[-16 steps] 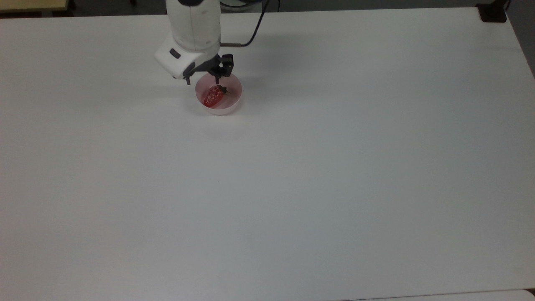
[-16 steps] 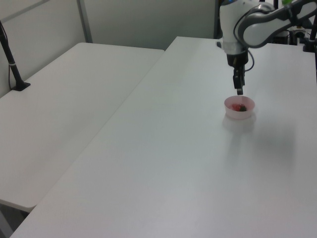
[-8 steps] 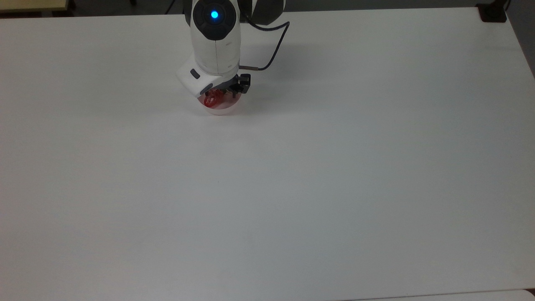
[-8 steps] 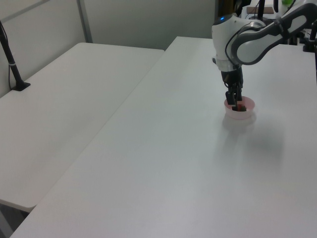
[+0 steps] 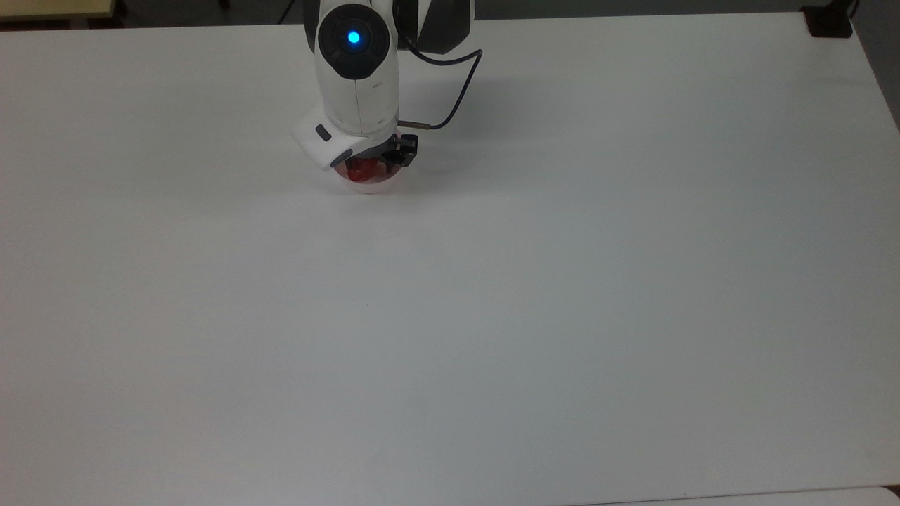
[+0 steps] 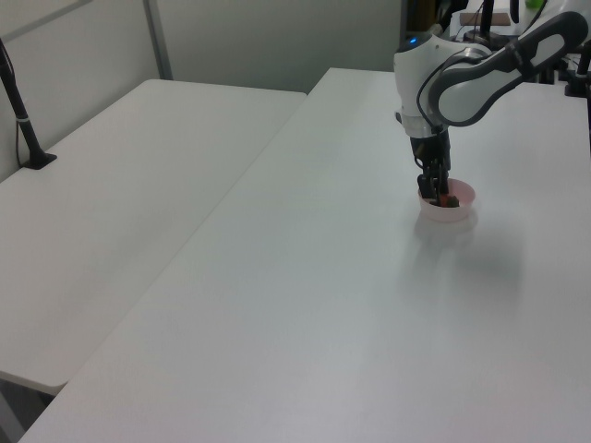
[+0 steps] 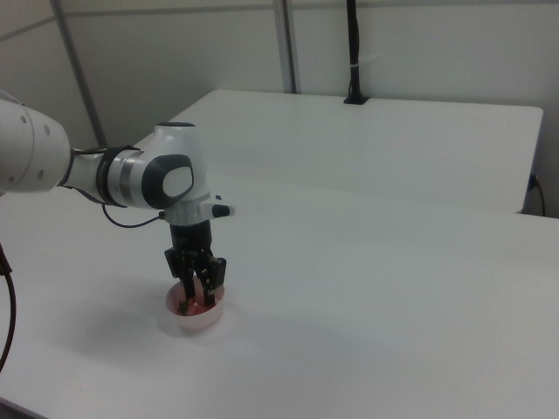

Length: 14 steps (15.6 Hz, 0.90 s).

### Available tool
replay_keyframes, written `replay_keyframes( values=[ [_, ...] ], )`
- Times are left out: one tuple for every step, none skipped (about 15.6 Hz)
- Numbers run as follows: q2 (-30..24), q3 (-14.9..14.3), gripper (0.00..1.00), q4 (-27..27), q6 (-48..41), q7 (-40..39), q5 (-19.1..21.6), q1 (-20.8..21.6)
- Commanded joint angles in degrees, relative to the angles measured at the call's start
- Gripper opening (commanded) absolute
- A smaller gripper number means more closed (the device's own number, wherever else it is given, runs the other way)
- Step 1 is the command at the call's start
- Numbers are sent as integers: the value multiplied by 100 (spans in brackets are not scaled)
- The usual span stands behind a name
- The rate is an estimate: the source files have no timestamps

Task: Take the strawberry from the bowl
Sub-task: 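Close the gripper on the red strawberry inside the bowl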

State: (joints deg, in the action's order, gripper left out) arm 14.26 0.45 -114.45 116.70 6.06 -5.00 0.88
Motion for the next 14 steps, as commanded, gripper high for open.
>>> replay_keyframes(
  values=[
    [-47,-10,45,-78,116,89,96,17],
    [-47,-10,40,-78,116,89,96,26],
    [-55,-10,37,-78,90,89,96,17],
    [-64,-10,35,-69,63,89,96,17],
    [-64,-10,34,-69,72,89,96,17],
    [-64,-10,34,-69,72,89,96,17],
    [-64,-10,32,-69,63,89,96,17],
    [-64,-10,32,-69,63,89,96,17],
    [-73,-10,30,-69,63,89,96,17],
    [-73,-10,30,-69,54,89,96,17],
    [-73,-1,35,-69,46,63,96,26],
    [-82,-10,61,-78,-7,36,87,26],
    [-108,-10,76,-69,-155,27,17,26],
    [-152,-10,84,-69,-313,18,-18,17]
  ],
)
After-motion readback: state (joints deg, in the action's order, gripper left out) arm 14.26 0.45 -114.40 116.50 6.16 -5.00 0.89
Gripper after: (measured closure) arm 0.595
